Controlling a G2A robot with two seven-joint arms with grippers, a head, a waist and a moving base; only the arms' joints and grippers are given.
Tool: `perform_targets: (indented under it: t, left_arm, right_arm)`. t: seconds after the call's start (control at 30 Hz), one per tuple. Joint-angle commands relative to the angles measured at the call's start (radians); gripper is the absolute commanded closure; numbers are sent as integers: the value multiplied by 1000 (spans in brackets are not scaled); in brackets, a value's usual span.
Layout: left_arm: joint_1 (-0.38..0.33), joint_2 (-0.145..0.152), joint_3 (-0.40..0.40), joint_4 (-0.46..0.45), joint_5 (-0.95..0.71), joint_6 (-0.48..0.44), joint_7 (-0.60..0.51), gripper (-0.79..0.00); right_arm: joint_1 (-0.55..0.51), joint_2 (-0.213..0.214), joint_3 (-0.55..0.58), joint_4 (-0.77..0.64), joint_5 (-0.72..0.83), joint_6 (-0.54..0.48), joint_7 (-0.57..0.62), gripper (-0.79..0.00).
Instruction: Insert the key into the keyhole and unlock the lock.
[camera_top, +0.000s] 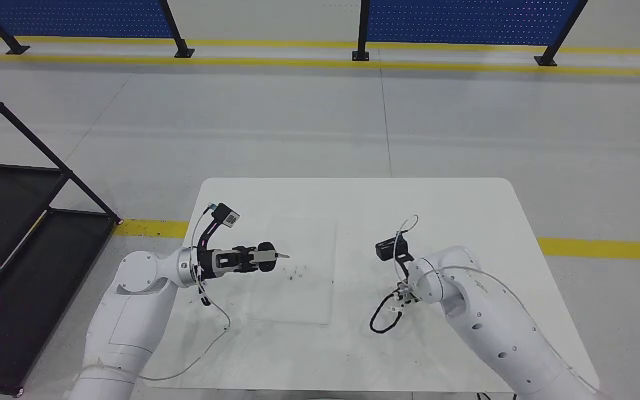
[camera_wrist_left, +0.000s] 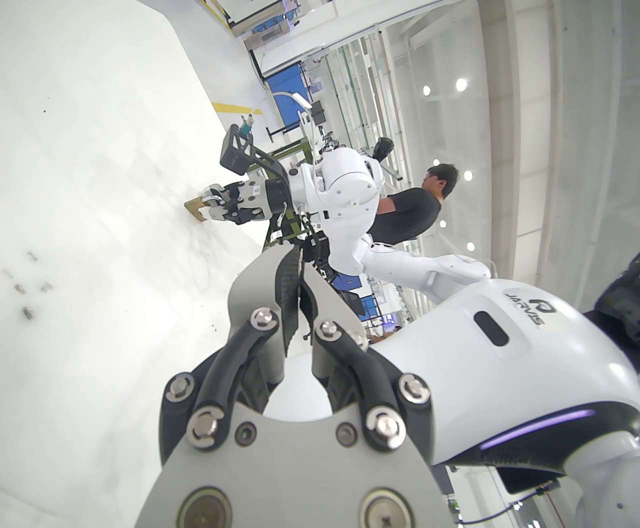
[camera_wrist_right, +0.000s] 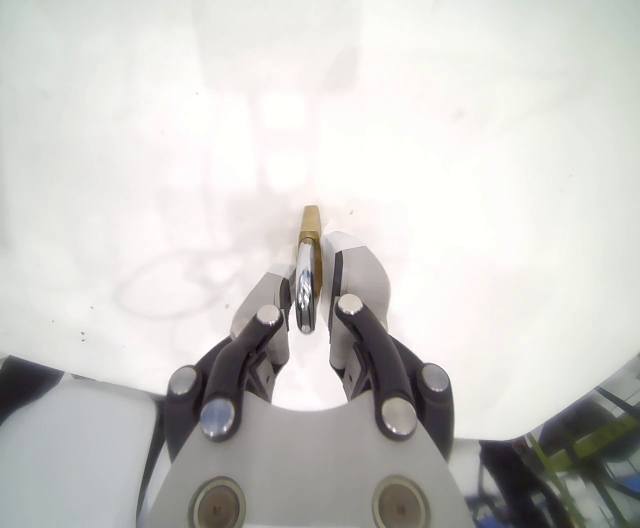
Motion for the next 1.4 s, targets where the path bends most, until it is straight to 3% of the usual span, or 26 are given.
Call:
perform_targets:
  t: [0.0,0.2,0.33,0.5,0.67,0.8,0.9,1.37]
  left_arm:
    - [0,0,0,0,0,0,0,0]
    - [0,0,0,0,0,0,0,0]
    - [0,0,0,0,0,0,0,0]
    - [0,0,0,0,0,0,0,0]
    - [0,0,0,0,0,0,0,0]
    - [0,0,0,0,0,0,0,0]
    - [0,0,0,0,0,0,0,0]
    - [0,0,0,0,0,0,0,0]
  right_arm:
    - [6,2,-1,5,20,7,0,0]
    - [-14,8,100,-24,173,49,-42,0]
    - [-84,16,216,-59,358,40,-158,0]
    - [-183,20,353,-41,669,-117,-324,0]
    - [-252,16,398,-18,889,-283,-457,0]
    - [-271,11,405,22,1034,-375,-502,0]
    - [-259,6,389,58,1124,-382,-490,0]
    - [-257,5,384,64,1135,-375,-487,0]
